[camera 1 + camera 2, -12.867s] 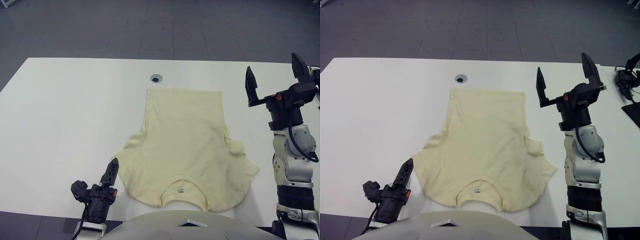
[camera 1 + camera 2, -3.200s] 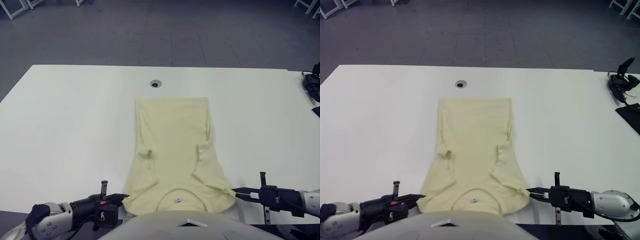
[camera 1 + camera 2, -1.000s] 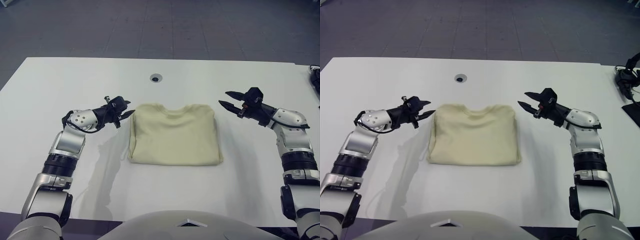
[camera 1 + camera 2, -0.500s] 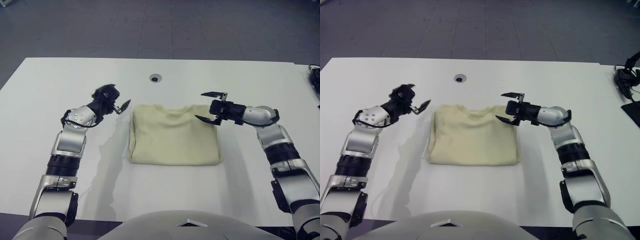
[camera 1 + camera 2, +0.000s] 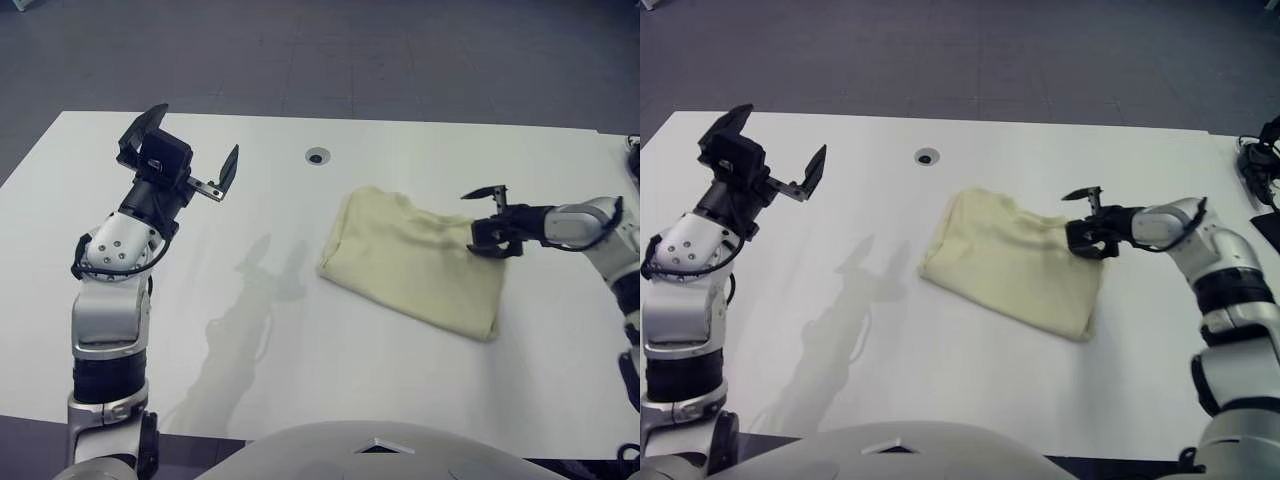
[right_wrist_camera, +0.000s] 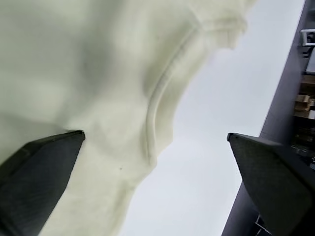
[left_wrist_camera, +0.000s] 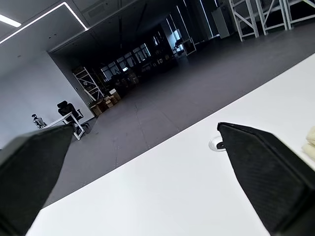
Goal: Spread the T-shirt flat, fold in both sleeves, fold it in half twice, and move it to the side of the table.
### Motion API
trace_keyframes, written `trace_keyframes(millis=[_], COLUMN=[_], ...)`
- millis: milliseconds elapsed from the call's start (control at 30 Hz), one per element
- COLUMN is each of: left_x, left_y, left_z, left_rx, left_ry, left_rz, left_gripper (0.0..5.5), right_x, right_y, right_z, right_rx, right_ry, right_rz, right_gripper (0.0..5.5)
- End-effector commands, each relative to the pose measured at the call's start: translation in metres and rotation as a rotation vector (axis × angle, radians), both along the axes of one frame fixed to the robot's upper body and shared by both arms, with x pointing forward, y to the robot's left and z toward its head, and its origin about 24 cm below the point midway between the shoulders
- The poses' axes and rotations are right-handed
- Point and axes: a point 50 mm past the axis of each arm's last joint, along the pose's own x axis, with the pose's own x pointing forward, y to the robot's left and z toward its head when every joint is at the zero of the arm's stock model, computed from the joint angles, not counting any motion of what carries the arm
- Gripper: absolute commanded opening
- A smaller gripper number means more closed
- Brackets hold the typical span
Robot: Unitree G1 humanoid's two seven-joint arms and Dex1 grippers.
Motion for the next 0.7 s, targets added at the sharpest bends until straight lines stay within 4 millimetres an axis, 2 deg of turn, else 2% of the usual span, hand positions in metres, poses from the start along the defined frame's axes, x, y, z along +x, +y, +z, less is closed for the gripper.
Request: trace_keyframes(millis=[33, 167, 300, 400, 500, 600, 700], left_x=[-0.01, -0.011, -0.009, -0.009, -0.009, -0.011, -0.014], left_y=[-0.011, -0.019, -0.025, -0.029, -0.028, -0.023, -0.016], left_z=[-0.018, -0.02, -0.022, -0.026, -0.028, -0.027, -0.028], left_rx=[-0.031, -0.026, -0.011, 0.014, 0.044, 0.05, 0.061], left_ry=[0.068, 0.073, 0.088, 0.102, 0.103, 0.102, 0.102], left_rz=[-0.009, -0.034, -0.065, -0.089, -0.092, -0.082, -0.062], left_gripper=[5.36, 5.36, 5.36, 5.36, 5.36, 5.36, 5.36], right_x=[-0.061, -0.094, -0.111, -0.108, -0.102, -0.09, -0.074], right_y=[0.026, 0.064, 0.089, 0.107, 0.118, 0.114, 0.114], right_z=[-0.017, -0.016, -0.024, -0.03, -0.026, -0.016, 0.001], right_rx=[0.07, 0.22, 0.297, 0.364, 0.441, 0.442, 0.513], right_ry=[0.309, 0.438, 0.466, 0.379, 0.288, 0.172, 0.026], right_rz=[0.12, 0.238, 0.307, 0.341, 0.35, 0.337, 0.318], right_gripper=[5.4, 5.4, 5.4, 5.4, 5.4, 5.4, 5.4])
